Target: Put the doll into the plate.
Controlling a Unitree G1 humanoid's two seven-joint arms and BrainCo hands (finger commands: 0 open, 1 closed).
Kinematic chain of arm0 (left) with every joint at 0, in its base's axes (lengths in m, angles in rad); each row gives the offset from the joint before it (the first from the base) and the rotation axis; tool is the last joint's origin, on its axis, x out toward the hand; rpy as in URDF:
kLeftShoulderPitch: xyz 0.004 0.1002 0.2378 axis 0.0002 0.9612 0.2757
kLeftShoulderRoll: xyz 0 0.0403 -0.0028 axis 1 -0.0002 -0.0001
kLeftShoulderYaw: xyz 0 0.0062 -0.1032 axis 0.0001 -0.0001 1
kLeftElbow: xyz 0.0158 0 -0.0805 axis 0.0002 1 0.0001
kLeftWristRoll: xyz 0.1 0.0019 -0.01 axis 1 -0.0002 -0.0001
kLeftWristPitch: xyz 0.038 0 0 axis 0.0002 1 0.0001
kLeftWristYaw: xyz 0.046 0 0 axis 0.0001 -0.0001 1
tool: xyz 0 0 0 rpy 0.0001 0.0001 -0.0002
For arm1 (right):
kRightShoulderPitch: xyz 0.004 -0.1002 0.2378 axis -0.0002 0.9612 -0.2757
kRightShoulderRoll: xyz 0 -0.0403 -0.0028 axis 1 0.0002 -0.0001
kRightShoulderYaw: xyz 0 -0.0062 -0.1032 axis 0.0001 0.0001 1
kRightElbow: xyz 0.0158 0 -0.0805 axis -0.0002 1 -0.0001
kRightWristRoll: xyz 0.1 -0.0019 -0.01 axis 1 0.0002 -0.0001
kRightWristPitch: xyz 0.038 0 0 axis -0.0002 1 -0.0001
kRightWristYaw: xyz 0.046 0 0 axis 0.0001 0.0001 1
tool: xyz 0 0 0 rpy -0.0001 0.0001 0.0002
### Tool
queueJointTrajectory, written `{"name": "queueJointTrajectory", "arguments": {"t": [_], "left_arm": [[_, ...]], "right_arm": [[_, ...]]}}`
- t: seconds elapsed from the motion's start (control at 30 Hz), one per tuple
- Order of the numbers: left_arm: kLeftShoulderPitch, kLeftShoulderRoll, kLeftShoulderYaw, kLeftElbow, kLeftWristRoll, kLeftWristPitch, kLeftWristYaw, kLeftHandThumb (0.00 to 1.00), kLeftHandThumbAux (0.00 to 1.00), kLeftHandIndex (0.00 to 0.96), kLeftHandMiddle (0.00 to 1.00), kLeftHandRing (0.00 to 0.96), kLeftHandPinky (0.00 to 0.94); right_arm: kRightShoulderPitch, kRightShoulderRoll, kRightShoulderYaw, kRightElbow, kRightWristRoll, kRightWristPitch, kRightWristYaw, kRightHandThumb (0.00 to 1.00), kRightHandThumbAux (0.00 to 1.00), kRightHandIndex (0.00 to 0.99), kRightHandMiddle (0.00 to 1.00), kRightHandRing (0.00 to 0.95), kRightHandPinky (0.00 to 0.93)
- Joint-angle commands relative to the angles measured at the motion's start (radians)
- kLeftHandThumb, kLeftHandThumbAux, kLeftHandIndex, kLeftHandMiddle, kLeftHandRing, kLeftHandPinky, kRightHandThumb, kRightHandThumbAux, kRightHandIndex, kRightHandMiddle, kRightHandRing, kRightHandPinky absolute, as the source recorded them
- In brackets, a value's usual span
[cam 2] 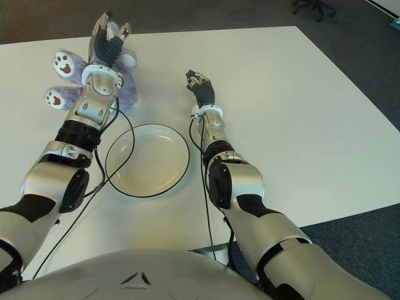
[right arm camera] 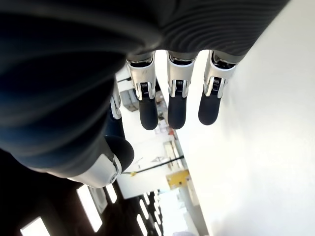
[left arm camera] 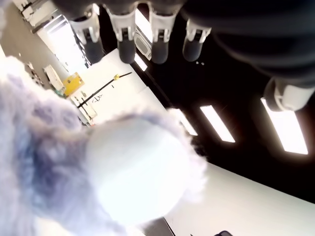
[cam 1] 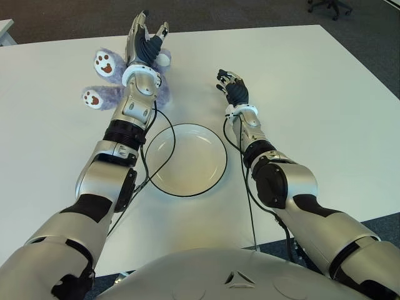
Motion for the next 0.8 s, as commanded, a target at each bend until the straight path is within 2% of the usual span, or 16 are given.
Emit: {"name": "queueJointTrajectory", "arguments": {"t": [0.03, 0.4, 0.67, 0.8], "left_arm": [[0.036, -0.010, 0.008, -0.017, -0.006, 0.002, 0.013, 0.372, 0.281, 0.000, 0.015, 0.011, 0.037], [0.078, -0.024, -0.016, -0.123, 0.026, 0.074, -0.008, 0.341, 0.302, 0.000, 0.001, 0.010, 0.000], [0.112, -0.038, -0.032, -0.188, 0.057, 0.095, 0.024, 0.330, 0.285, 0.000, 0.000, 0.000, 0.005], [0.124, -0.078, -0.056, -0.293, 0.094, 0.181, 0.023, 0.340, 0.280, 0.000, 0.000, 0.000, 0.004]], "right_arm": [[0.045, 0.023, -0.006, 0.039, 0.002, 0.052, -0.006, 0.701, 0.733, 0.401, 0.161, 0.126, 0.129], [0.040, 0.024, -0.005, 0.037, 0.001, 0.047, -0.010, 0.703, 0.733, 0.402, 0.165, 0.124, 0.135], [0.049, 0.028, -0.010, 0.040, 0.000, 0.024, -0.005, 0.700, 0.732, 0.402, 0.151, 0.113, 0.126], [0.049, 0.024, 0.007, 0.042, -0.021, 0.019, -0.014, 0.700, 0.732, 0.403, 0.150, 0.116, 0.146]]}}
